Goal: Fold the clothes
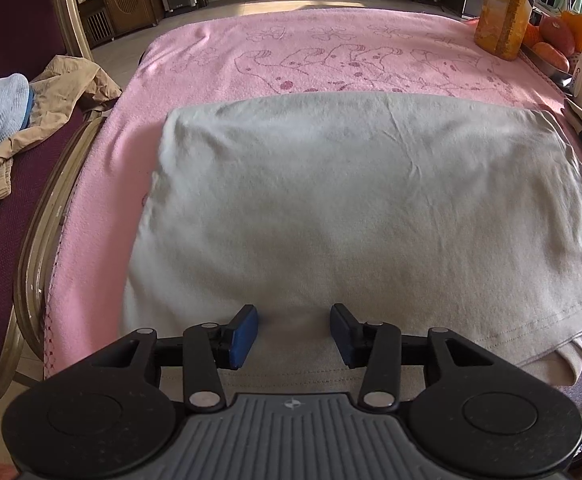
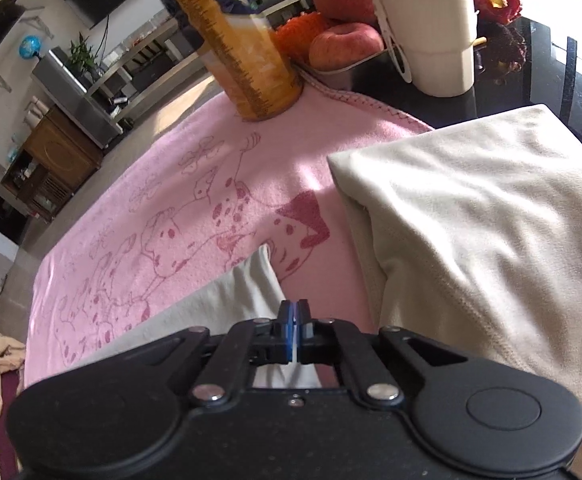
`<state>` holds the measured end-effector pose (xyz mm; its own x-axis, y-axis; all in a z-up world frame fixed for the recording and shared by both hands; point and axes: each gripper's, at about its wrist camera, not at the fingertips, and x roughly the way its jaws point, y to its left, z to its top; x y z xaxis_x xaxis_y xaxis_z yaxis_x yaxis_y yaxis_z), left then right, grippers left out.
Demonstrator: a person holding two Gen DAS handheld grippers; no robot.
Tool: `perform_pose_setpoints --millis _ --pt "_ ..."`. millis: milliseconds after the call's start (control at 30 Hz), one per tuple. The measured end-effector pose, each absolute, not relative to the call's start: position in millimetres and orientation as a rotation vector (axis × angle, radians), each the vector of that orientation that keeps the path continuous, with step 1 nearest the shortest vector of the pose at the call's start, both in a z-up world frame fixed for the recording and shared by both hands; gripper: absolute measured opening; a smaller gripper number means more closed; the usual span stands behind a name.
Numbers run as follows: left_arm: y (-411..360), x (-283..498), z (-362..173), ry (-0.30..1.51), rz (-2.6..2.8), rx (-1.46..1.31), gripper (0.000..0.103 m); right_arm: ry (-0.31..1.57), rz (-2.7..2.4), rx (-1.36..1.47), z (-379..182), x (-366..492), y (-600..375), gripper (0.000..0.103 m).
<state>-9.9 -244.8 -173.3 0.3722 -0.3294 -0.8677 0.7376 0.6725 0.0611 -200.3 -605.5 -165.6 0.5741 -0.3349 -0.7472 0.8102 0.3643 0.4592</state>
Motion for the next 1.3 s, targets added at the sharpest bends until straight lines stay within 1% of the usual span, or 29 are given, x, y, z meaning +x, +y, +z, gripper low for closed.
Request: perform_pose_setpoints --millis 67,133,200,333,400,467,533,600,767,867,933,967,1000,1300 --pt "-245.3 -11.5 -172.0 0.959 -0.721 0.497 0.042 0.543 -0.798 0.966 -158.2 -214.4 -609.5 0.001" --pt "-246.0 -17.6 -164.8 0.924 -0.732 0.503 0.039 0.435 -0.782 1.019 -137.5 -238.9 -609.9 0.001" --pt "-249.7 -26.8 -149.4 0.880 -0.778 0.490 0.040 0.278 -0.756 1.060 -104.9 -274.1 -608.5 0.001" --pt "-265.8 -46.0 -117.5 0.822 -0.893 0.435 0.040 -0.092 -0.771 1.054 -41.7 -363.9 -611.7 0.001" --pt "-280.1 -54.2 -104.5 0.825 -0.959 0.402 0.040 -0.298 -0.736 1.092 -29.4 -407.7 -617.8 0.001" --pt "-297.6 -62.0 -95.5 0.832 -1.013 0.379 0.040 -0.479 -0.706 1.131 -28.8 -441.9 -622.7 0.002" --pt "-316.5 -69.3 -89.2 0.832 -1.055 0.366 0.040 -0.606 -0.691 1.134 -31.2 -465.2 -623.3 0.002" --pt "-337.6 -75.4 -86.5 0.836 -1.092 0.365 0.040 -0.666 -0.705 1.132 -38.9 -478.0 -622.3 0.005" --pt "-384.4 -91.0 -89.4 0.847 -1.158 0.416 0.040 -0.762 -0.642 1.263 -79.2 -489.0 -637.1 0.006" --pt "-401.3 -95.3 -94.6 0.860 -1.173 0.437 0.040 -0.780 -0.608 1.327 -96.7 -486.0 -648.4 0.008" --pt "-407.6 -96.8 -99.1 0.868 -1.171 0.450 0.040 -0.783 -0.585 1.363 -103.9 -482.2 -651.8 0.015" --pt "-410.2 -97.2 -101.2 0.873 -1.168 0.456 0.040 -0.783 -0.577 1.379 -106.8 -480.2 -653.2 0.022" --pt "-411.1 -96.5 -103.2 0.880 -1.163 0.458 0.040 -0.780 -0.569 1.392 -109.3 -478.5 -654.3 0.023" --pt "-414.5 -91.5 -114.8 0.915 -1.116 0.472 0.040 -0.746 -0.609 1.407 -114.6 -480.5 -651.9 0.023"
